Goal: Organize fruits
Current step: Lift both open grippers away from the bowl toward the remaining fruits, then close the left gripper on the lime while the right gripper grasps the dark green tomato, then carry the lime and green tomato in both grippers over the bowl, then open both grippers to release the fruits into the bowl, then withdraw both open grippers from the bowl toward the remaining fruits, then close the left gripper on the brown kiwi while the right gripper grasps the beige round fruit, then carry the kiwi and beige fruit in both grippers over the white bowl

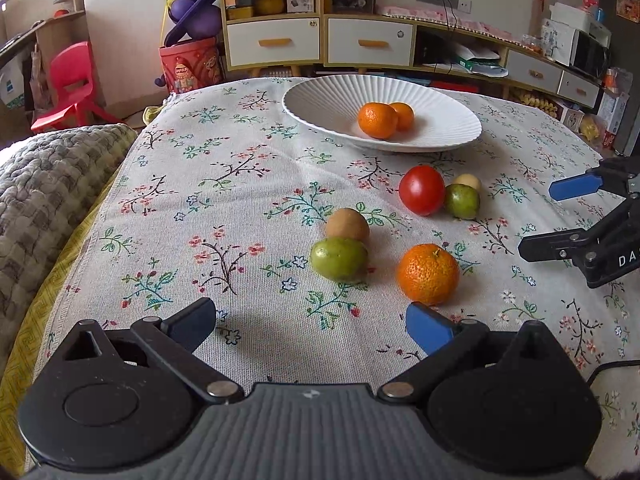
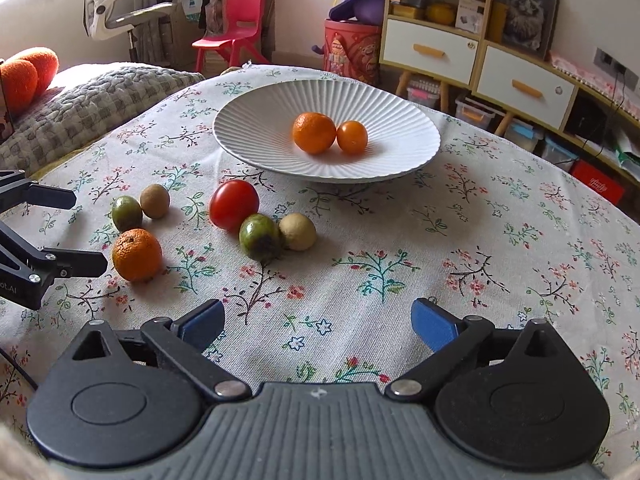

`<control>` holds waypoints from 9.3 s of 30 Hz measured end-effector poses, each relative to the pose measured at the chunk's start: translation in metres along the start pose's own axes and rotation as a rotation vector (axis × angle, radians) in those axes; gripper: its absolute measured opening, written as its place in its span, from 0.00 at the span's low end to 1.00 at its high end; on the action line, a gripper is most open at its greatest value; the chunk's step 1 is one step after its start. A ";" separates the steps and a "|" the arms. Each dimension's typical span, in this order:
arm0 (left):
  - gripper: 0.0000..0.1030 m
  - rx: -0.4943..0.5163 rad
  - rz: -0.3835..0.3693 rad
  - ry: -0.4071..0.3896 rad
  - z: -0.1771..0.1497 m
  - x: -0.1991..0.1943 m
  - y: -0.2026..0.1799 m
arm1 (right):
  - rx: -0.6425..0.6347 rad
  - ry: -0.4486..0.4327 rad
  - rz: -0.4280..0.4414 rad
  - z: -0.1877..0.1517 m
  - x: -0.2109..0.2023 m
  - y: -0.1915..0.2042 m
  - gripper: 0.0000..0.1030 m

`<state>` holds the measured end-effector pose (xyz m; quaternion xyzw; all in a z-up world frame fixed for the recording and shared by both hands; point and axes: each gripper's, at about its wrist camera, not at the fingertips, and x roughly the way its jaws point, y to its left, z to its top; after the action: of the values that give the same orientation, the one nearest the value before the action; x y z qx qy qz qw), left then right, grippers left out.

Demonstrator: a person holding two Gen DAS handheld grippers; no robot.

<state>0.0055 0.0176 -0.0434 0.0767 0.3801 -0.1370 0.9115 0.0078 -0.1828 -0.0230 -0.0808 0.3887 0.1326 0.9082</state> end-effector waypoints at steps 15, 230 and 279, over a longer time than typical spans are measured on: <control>0.84 0.006 -0.020 -0.010 0.004 0.007 -0.002 | -0.023 0.011 0.003 -0.005 0.013 0.011 0.98; 0.66 0.013 -0.049 -0.072 0.021 0.028 0.005 | -0.005 -0.074 0.033 0.006 0.021 0.013 0.75; 0.10 -0.030 -0.115 -0.047 0.043 0.026 -0.003 | -0.039 -0.086 0.086 0.025 0.009 0.008 0.22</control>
<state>0.0506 -0.0008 -0.0323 0.0379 0.3645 -0.1854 0.9118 0.0287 -0.1668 -0.0126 -0.0761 0.3500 0.1823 0.9157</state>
